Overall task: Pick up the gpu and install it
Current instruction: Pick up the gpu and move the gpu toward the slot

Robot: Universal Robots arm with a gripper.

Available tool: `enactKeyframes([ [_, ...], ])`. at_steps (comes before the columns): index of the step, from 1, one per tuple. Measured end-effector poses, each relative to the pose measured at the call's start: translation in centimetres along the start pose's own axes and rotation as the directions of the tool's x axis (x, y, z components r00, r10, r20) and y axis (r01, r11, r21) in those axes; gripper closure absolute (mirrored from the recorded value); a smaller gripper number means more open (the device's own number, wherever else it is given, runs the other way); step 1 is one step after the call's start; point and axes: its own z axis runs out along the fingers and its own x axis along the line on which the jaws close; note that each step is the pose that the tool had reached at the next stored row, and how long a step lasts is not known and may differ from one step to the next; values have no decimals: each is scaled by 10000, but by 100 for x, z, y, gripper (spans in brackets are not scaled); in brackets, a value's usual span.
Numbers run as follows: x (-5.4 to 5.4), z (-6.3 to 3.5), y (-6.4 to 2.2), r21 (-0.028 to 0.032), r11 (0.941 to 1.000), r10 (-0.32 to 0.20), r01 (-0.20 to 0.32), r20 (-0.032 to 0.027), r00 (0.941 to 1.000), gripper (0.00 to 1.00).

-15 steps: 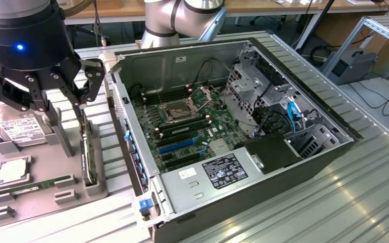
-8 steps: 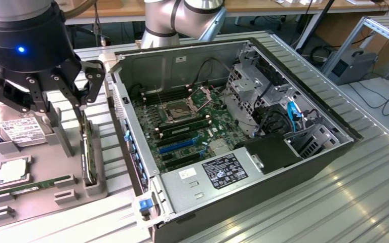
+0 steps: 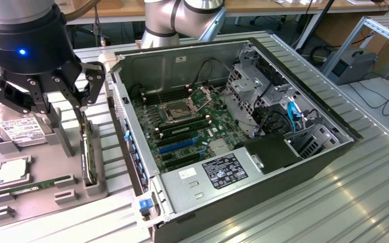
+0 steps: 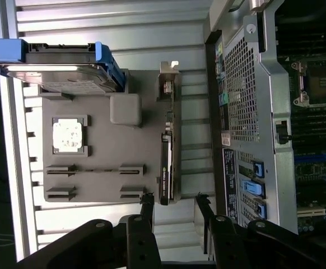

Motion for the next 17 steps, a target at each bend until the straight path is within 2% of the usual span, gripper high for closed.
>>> enactKeyframes([
  [17,1,55,-3,0,10000,0,0,-1,10000,58],
])
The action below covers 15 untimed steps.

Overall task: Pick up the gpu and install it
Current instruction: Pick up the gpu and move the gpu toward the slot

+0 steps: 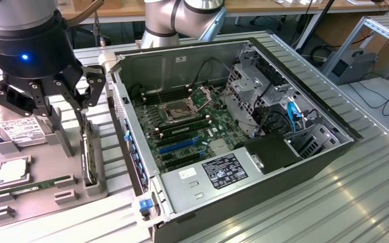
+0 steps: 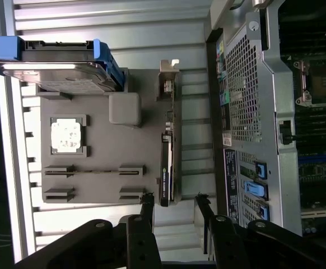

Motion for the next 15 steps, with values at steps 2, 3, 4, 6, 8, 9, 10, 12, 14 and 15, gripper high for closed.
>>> enactKeyframes([
  [2,0,11,0,0,10000,1,-1,0,10000,58],
  [3,0,14,-1,0,10000,0,0,0,10000,58],
  [4,0,17,-1,0,10000,0,0,0,10000,58],
  [6,1,28,-1,0,10000,0,0,0,10000,58],
  [8,1,37,-2,0,10000,0,0,0,10000,58],
  [9,1,41,-2,0,10000,1,-1,1,10000,58],
  [10,1,44,-2,0,10000,0,0,0,10000,58],
  [12,1,50,-2,0,10000,1,-1,0,10000,58],
  [14,1,57,-3,0,10000,0,0,0,10000,58],
  [15,1,60,-3,0,10000,0,0,0,10000,58],
])
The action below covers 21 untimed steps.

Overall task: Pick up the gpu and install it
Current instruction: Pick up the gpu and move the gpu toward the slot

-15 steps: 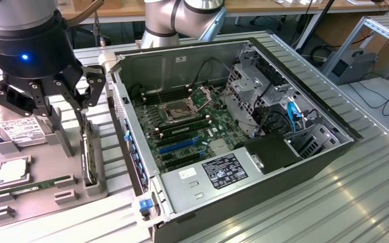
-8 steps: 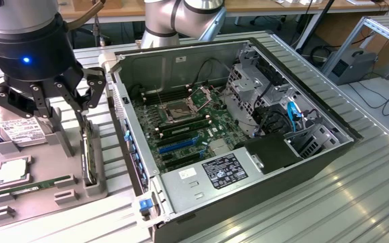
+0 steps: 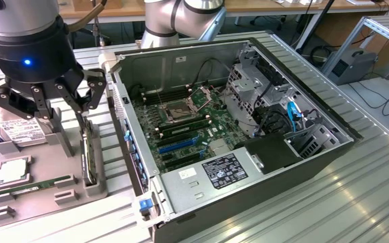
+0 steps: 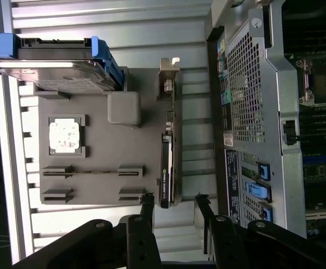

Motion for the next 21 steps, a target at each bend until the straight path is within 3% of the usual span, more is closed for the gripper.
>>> enactKeyframes([
  [21,2,71,-4,0,10000,0,0,0,10000,58],
])
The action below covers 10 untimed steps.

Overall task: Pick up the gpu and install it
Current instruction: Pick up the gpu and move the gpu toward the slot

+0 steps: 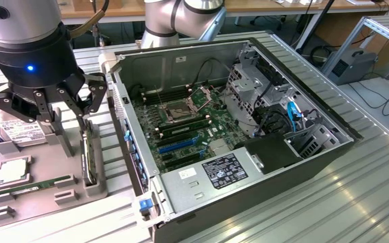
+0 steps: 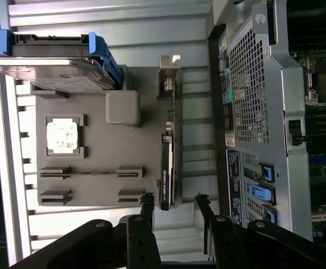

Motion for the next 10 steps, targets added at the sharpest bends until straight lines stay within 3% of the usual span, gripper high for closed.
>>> enactKeyframes([
  [10,1,36,-2,0,10000,0,0,0,10000,58],
])
